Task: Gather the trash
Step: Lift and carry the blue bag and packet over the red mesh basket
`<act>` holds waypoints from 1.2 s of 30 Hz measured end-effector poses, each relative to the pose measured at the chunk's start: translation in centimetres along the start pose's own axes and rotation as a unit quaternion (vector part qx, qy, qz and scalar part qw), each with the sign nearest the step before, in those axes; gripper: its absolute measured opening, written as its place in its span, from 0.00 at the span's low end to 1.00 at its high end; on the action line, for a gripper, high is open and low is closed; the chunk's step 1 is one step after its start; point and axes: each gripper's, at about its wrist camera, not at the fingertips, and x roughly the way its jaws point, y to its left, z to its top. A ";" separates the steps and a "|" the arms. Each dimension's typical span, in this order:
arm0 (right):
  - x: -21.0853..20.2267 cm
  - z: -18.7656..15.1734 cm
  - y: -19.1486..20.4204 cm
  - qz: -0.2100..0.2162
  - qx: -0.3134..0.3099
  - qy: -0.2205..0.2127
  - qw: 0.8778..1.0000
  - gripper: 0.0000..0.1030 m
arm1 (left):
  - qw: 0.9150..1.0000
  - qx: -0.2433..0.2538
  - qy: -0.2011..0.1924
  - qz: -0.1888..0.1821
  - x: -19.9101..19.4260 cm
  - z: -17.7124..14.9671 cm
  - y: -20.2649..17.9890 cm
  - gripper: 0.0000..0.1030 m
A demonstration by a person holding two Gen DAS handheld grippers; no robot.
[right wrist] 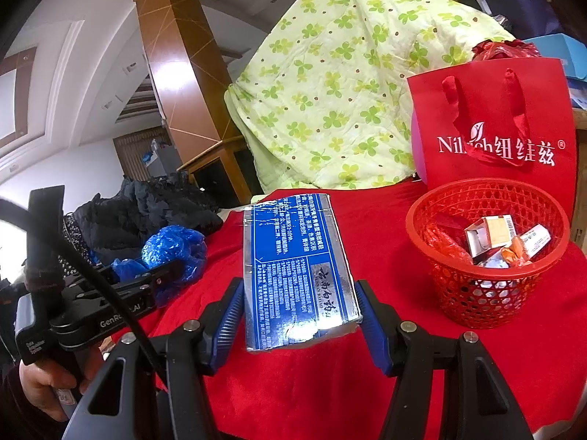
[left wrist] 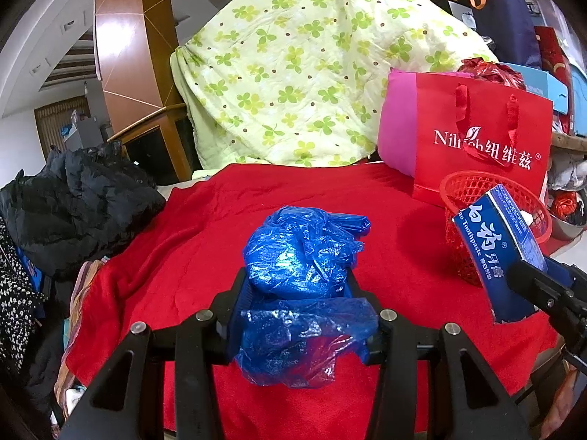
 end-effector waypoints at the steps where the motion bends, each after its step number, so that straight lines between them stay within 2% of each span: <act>1: -0.2 0.0 -0.1 0.000 0.003 -0.001 1.000 0.61 | 1.000 0.003 -0.001 0.000 -0.1 0.0 -0.2 0.47; 20: -3.9 0.4 -2.7 -0.007 0.034 -0.036 0.999 0.61 | 0.998 0.047 -0.028 -0.013 -1.2 2.9 -4.8 0.47; 27: -5.8 1.5 -4.6 -0.031 0.039 -0.051 0.997 0.61 | 0.997 0.063 -0.037 -0.037 -0.3 4.5 -7.6 0.47; 36: -6.8 2.5 -7.9 -0.071 0.048 -0.050 0.995 0.61 | 0.993 0.083 -0.036 -0.071 1.2 5.9 -11.2 0.47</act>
